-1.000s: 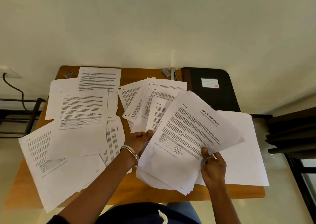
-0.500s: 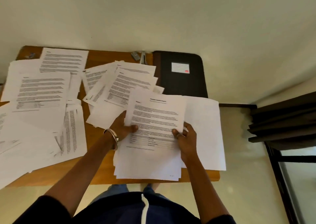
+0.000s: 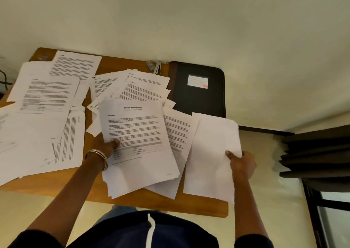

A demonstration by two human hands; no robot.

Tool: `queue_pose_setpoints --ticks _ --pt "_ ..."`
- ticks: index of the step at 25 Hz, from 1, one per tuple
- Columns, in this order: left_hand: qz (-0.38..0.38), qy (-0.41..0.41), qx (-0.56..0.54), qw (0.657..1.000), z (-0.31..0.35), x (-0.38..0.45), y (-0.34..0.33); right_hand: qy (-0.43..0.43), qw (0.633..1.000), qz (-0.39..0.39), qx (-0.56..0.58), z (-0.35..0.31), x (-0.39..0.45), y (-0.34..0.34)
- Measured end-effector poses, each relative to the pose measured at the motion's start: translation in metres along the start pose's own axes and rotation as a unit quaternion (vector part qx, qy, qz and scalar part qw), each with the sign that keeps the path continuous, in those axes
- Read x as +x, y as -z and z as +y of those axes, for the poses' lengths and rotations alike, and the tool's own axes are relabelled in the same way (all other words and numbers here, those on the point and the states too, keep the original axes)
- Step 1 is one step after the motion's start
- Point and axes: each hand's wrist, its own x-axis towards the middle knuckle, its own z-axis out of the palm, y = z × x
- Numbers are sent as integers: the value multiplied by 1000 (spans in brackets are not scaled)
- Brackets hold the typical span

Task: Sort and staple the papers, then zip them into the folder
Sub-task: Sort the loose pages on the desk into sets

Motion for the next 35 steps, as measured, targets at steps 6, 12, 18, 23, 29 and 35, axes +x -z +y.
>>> queue_pose_setpoints --ticks 6,12,18,23,29,35 --pt "33 -11 -68 997 8 3 -8 279 943 180 -5 -106 -34 30" --pt "131 20 -131 982 0 16 36 519 798 121 -281 -152 -139 -62" --pt "195 13 -123 973 -14 23 86 424 801 -250 -340 -116 -140 -133" --pt "179 19 -88 980 -22 34 111 420 821 -266 -282 -123 -104 -132" --pt "169 29 -85 981 -27 44 121 466 822 -179 -274 -87 -91 -144" --pt "146 36 -74 986 -21 50 117 463 836 -156 -248 -85 -91 -149"
